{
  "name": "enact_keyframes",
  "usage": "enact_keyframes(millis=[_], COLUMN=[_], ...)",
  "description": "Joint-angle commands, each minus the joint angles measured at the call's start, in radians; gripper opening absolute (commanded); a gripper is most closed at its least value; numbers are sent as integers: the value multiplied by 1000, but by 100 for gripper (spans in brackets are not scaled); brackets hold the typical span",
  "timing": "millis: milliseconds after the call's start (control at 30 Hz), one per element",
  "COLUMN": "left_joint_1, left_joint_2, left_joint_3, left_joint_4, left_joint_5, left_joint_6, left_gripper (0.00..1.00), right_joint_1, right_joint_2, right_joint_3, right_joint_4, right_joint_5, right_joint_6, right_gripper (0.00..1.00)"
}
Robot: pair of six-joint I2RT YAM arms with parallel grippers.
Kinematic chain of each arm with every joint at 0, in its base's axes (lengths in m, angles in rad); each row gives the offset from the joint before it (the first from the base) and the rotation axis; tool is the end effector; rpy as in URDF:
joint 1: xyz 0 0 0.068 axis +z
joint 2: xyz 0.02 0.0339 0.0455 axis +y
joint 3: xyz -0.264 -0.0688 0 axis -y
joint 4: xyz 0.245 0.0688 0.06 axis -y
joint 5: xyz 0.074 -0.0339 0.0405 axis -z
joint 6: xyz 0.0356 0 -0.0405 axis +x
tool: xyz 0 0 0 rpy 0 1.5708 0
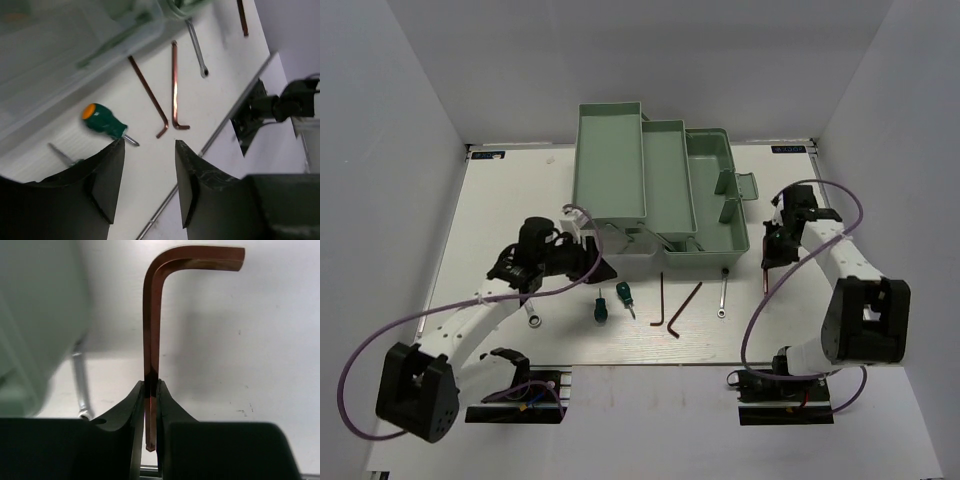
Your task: Sort the tools into containers
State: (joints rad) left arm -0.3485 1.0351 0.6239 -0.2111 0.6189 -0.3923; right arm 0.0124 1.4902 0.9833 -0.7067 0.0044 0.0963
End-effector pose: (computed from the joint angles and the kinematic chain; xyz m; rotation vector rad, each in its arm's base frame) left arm 0.1974 -0.0937 0.2375 0.3186 2.2486 -1.0844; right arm 0.2804 0.0033 0.2075 0.1179 2.7821 0.0212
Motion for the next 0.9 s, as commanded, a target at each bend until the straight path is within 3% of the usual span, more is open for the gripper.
enact_keyframes(millis=[0, 133, 233, 367, 533, 600, 667, 700, 767, 867], left_joint_1=[-73, -197, -282, -389, -493, -552, -608, -627, -658, -714], left_joint_2=[78, 146, 146, 184, 184, 203, 256, 279, 336, 469], left_joint_3=[48, 97, 129, 149, 103, 91, 114, 135, 167, 272], left_joint_4=[16, 3, -7, -7, 45, 56, 65, 76, 56, -25], left_joint_5=[88, 24, -45, -146, -338, -453, -568, -603, -687, -790], left_joint_6=[62, 72, 72, 63, -17, -45, -72, -88, -100, -126], left_gripper=[56, 58, 58, 58, 58, 58, 58, 58, 57, 57], right_joint_1=[-2, 4, 38, 118, 176, 187, 201, 211, 212, 204], right_joint_2=[-102, -137, -66, 109, 339, 393, 482, 496, 473, 412], right_joint_3=[75, 190, 307, 460, 656, 766, 842, 860, 847, 767], right_joint_4=[-34, -62, -85, -97, -89, -121, -148, -157, -154, -111], right_joint_5=[-137, -321, -474, -517, -439, -403, -362, -350, -331, -313], right_joint_6=[-92, -205, -218, -158, -69, -37, -40, -49, -55, -63], right_gripper=[0, 0, 0, 0, 0, 11, 35, 52, 61, 62])
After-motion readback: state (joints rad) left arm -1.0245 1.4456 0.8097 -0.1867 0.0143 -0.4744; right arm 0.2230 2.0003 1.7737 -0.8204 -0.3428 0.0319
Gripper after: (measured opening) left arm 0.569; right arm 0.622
